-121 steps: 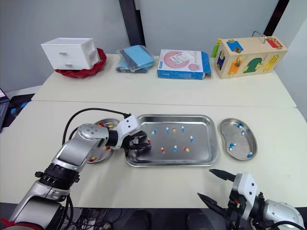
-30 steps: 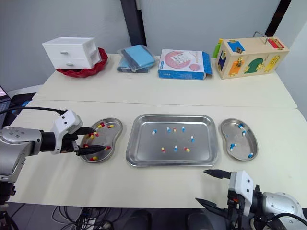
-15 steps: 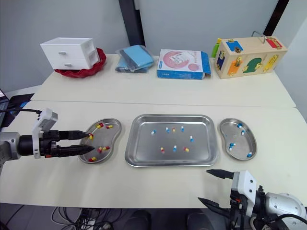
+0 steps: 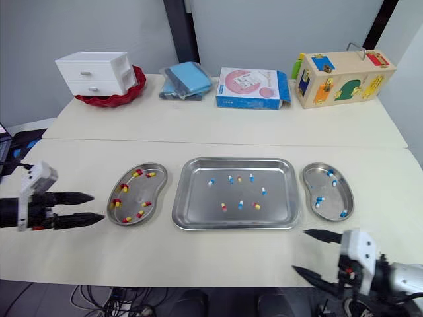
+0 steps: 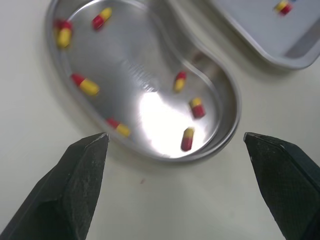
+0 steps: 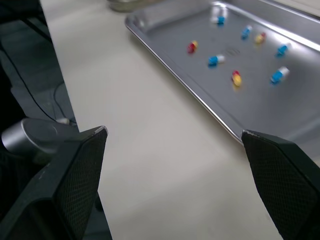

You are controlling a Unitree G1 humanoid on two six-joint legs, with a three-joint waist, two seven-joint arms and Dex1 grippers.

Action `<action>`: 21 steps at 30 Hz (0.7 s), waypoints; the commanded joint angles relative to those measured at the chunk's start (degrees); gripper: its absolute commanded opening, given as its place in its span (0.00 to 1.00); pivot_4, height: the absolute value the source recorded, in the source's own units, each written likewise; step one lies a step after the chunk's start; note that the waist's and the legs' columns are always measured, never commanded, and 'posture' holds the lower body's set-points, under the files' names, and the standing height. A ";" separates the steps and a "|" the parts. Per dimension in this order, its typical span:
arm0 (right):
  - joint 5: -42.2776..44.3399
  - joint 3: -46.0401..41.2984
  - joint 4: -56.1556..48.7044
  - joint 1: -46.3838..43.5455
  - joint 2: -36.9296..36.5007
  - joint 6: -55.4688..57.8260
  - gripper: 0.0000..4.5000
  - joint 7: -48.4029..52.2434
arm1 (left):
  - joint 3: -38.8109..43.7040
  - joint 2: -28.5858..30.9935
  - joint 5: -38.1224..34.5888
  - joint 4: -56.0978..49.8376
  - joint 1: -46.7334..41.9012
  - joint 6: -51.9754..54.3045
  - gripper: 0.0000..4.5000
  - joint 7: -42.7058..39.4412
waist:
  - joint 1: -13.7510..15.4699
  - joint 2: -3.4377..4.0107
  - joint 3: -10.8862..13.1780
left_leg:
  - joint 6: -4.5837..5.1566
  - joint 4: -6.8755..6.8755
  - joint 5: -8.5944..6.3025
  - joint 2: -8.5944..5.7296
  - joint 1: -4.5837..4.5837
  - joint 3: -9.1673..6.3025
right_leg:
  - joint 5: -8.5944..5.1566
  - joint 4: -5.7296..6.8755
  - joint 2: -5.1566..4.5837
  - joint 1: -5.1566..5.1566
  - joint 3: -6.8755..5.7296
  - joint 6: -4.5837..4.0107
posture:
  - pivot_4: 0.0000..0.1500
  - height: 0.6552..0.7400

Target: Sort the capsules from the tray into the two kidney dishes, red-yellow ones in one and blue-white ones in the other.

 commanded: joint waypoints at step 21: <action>-6.59 -10.92 30.58 -12.26 -14.79 2.61 1.00 14.01 | 20.03 0.90 4.20 -2.56 22.65 -6.72 1.00 3.18 | -0.90 0.00 0.11 | 0.02 -0.07 -0.02 0.01 0.00 0.26 | -0.02 -0.04 -0.01 -0.11 0.23 0.00 | 1.00 1.00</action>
